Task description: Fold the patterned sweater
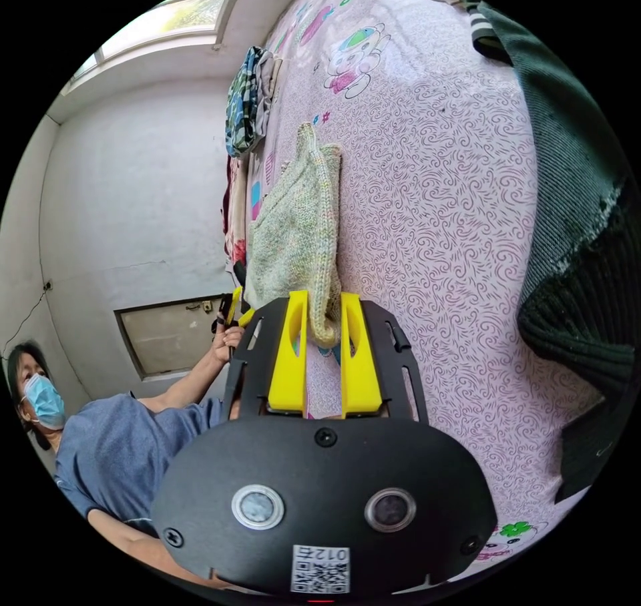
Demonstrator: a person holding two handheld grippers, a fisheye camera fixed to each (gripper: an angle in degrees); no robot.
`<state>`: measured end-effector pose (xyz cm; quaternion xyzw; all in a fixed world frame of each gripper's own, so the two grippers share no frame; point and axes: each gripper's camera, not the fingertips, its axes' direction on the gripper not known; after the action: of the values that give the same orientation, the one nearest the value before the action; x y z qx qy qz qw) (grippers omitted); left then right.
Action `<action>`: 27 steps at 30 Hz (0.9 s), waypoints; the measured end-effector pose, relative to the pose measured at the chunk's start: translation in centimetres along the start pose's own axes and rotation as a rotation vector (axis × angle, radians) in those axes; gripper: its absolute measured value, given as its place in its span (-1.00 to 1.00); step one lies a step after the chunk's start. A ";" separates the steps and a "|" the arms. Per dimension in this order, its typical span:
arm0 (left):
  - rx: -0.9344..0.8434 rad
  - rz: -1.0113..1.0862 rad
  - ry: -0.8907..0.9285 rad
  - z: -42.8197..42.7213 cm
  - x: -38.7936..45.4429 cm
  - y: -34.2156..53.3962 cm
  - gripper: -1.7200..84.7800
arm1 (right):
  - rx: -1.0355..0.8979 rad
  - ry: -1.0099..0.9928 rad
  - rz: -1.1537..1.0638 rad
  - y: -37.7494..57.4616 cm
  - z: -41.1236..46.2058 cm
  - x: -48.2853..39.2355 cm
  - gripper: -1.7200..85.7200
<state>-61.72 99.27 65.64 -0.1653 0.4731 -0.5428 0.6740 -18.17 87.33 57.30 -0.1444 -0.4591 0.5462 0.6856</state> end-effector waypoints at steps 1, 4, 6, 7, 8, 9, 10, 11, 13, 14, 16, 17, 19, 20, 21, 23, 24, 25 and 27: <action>0.000 -0.005 -0.028 0.1 -0.1 -0.1 -0.73 | 0.006 -0.013 0.014 -0.4 0.3 0.7 -0.80; 0.004 0.018 -0.014 0.2 0.1 -0.2 -0.81 | 0.021 -0.062 0.027 -1.2 1.0 1.9 -0.83; -0.002 0.041 -0.012 0.2 0.8 -0.3 -0.84 | 0.030 -0.104 0.024 -1.6 1.2 2.3 -0.86; -0.007 0.070 0.000 -0.1 1.5 -0.5 -0.85 | 0.036 -0.131 0.008 -2.0 1.3 2.2 -0.89; -0.005 0.085 0.012 -0.2 2.0 -0.5 -0.86 | 0.041 -0.150 -0.001 -2.1 1.4 2.1 -0.90; -0.001 0.117 0.040 -0.6 2.9 -0.6 -0.86 | 0.052 -0.190 -0.016 -2.5 1.5 1.9 -0.91; 0.002 0.148 0.063 -0.8 4.0 -0.8 -0.87 | 0.065 -0.227 -0.031 -3.0 1.6 1.6 -0.92; 0.007 0.161 0.072 -0.9 4.5 -0.9 -0.87 | 0.071 -0.243 -0.037 -3.2 1.8 1.4 -0.93; 0.023 0.204 0.106 -1.1 6.9 -1.3 -0.87 | 0.104 -0.290 -0.057 -4.1 2.3 0.4 -0.94; 0.025 0.215 0.116 -1.1 7.6 -1.4 -0.87 | 0.111 -0.298 -0.066 -4.4 2.5 0.1 -0.94; 0.016 0.284 0.130 -1.0 10.5 -1.9 -0.87 | 0.136 -0.303 -0.102 -5.4 3.2 -1.5 -0.95; 0.011 0.298 0.132 -0.9 11.2 -2.1 -0.87 | 0.141 -0.304 -0.112 -5.7 3.5 -1.9 -0.95; -0.013 0.335 0.149 -0.7 13.9 -3.2 -0.86 | 0.160 -0.311 -0.154 -7.2 4.5 -3.9 -0.95; -0.018 0.346 0.151 -0.7 14.6 -3.5 -0.86 | 0.167 -0.314 -0.164 -7.7 4.8 -4.4 -0.95; -0.027 0.370 0.154 -0.6 16.1 -4.3 -0.86 | 0.184 -0.327 -0.183 -8.7 5.4 -5.6 -0.95; -0.045 0.409 0.163 -0.6 18.6 -5.7 -0.86 | 0.199 -0.344 -0.232 -10.7 6.4 -7.7 -0.95; -0.055 0.437 0.170 -0.6 20.4 -6.9 -0.86 | 0.205 -0.350 -0.259 -12.3 7.2 -9.3 -0.95; -0.063 0.465 0.175 -0.7 22.3 -8.3 -0.86 | 0.211 -0.348 -0.291 -14.2 8.0 -10.9 -0.95; -0.069 0.519 0.168 -0.9 25.7 -10.7 -0.86 | 0.218 -0.342 -0.341 -17.6 9.3 -13.6 -0.95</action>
<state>-69.55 72.92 61.32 -0.0158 0.5723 -0.3471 0.7428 -14.36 66.19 68.17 0.1039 -0.5245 0.4854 0.6917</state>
